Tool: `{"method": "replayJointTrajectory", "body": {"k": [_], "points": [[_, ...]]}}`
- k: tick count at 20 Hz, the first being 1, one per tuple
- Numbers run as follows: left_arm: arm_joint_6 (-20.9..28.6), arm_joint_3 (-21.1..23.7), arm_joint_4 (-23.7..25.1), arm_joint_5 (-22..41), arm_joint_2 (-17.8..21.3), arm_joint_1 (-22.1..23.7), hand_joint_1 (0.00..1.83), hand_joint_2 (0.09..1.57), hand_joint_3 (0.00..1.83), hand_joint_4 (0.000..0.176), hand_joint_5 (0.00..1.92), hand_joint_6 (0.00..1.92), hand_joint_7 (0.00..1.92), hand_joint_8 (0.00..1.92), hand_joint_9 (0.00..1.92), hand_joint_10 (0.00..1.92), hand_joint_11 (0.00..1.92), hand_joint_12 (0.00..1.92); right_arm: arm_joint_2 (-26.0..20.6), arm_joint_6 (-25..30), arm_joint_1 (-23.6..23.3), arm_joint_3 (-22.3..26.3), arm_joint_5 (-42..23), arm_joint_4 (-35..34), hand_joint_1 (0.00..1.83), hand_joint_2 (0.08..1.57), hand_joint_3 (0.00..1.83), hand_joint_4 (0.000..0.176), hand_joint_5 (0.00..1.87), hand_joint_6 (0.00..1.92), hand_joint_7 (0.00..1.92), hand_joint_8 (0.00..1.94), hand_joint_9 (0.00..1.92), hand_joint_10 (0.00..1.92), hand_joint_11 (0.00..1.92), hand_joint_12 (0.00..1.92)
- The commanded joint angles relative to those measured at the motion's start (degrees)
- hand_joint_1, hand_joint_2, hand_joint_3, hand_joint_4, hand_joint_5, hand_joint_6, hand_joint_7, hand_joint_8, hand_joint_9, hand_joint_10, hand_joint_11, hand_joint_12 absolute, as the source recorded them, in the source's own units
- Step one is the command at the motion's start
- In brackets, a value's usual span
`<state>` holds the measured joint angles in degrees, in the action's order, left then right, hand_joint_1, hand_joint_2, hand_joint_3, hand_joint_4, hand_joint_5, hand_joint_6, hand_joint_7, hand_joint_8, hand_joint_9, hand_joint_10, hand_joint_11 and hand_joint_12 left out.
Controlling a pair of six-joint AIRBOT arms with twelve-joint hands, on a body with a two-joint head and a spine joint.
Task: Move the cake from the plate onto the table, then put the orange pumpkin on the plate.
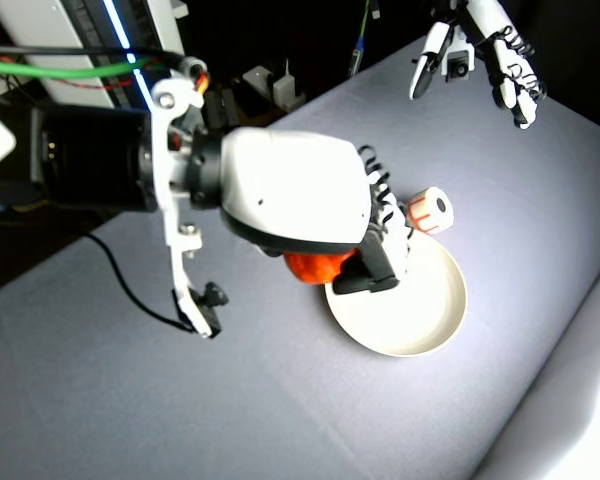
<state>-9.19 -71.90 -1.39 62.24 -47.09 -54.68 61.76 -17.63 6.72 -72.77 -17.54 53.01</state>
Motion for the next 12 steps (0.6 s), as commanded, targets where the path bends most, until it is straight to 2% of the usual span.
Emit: {"method": "replayJointTrajectory", "body": {"k": [1,2,3,4,5,6,7,9,10,11,12], "points": [[0.20,-0.29,-2.22,6.80,0.39,0.54,0.92,0.91,0.00,0.173,0.11,0.00,0.08,0.00,0.09,0.00,0.00,0.48,-0.15,-0.50,-0.08,-0.77,-4.83,-3.30,1.51,1.16,0.07,0.000,0.70,1.92,0.87,1.94,1.04,1.92,1.15,1.92],[0.20,-0.27,-2.22,6.83,0.35,0.54,0.92,0.91,0.00,0.173,0.11,0.00,0.08,0.00,0.09,0.00,0.00,0.48,0.08,-0.51,0.29,-1.40,-5.23,-4.75,1.51,1.16,0.07,0.000,0.70,1.92,0.87,1.94,1.04,1.92,1.15,1.92],[0.20,-0.25,-2.21,6.83,0.29,0.54,0.90,0.90,0.00,0.145,0.09,0.00,0.08,0.00,0.11,0.00,0.00,0.55,0.55,-0.51,1.04,-2.42,-5.52,-6.45,1.39,1.22,0.03,0.000,0.72,1.92,0.93,1.94,1.07,1.92,1.17,1.92],[0.20,-0.25,-2.21,6.84,0.24,0.54,0.90,0.89,0.00,0.139,0.08,0.00,0.06,0.00,0.11,0.00,0.00,0.53,1.00,-0.58,1.71,-3.22,-5.46,-7.03,1.49,1.22,0.02,0.000,0.72,1.92,0.89,1.94,1.05,1.92,1.17,1.92],[0.20,-0.29,-2.21,6.88,0.17,0.55,0.92,0.90,0.00,0.131,0.07,0.00,0.05,0.00,0.09,0.00,0.00,0.46,1.32,-0.90,2.23,-3.85,-5.32,-7.96,1.40,1.22,0.02,0.000,0.78,1.92,0.99,1.94,1.14,1.92,1.25,1.92],[0.20,-0.31,-2.21,6.91,0.13,0.56,0.95,0.91,0.00,0.131,0.06,0.00,0.03,0.00,0.08,0.00,0.00,0.44,1.85,-0.93,2.97,-4.84,-5.25,-9.13,1.43,1.20,0.01,0.000,0.84,1.92,1.08,1.94,1.22,1.92,1.31,1.92],[0.20,-0.31,-2.20,6.95,0.07,0.56,0.95,0.91,0.00,0.130,0.06,0.00,0.03,0.00,0.07,0.00,0.00,0.44,2.47,-0.93,3.81,-5.85,-5.07,-10.21,1.48,1.19,0.00,0.000,0.88,1.92,1.09,1.94,1.23,1.92,1.31,1.92],[0.20,-0.35,-1.88,6.94,-0.10,0.56,0.96,0.90,0.00,0.133,0.05,0.00,0.02,0.00,0.07,0.00,0.00,0.44,3.73,-0.94,5.14,-7.65,-3.91,-11.13,1.48,1.19,0.00,0.000,0.91,1.92,1.09,1.94,1.21,1.92,1.29,1.92],[0.20,-0.35,-1.80,6.95,-0.14,0.56,0.98,0.91,0.00,0.134,0.06,0.00,0.02,0.00,0.06,0.00,0.00,0.43,4.56,-0.94,5.74,-8.67,-3.00,-11.14,1.35,1.23,0.05,0.000,0.82,1.92,0.76,1.65,0.99,1.92,1.08,1.92],[0.20,-0.36,-1.80,7.08,-0.14,0.56,0.98,0.90,0.00,0.138,0.06,0.00,0.03,0.00,0.07,0.00,0.00,0.42,5.22,-0.94,6.16,-9.37,-2.73,-11.35,1.34,0.98,0.61,0.000,0.83,1.92,0.73,1.70,1.01,1.92,1.10,1.92],[0.20,-0.41,-1.81,7.10,-0.18,0.56,0.98,0.90,0.00,0.134,0.06,0.00,0.04,0.00,0.08,0.00,0.00,0.44,6.12,-0.94,6.73,-10.24,-2.71,-11.42,1.52,0.97,0.41,0.000,0.84,1.92,0.90,1.89,1.03,1.92,1.13,1.92]]}}
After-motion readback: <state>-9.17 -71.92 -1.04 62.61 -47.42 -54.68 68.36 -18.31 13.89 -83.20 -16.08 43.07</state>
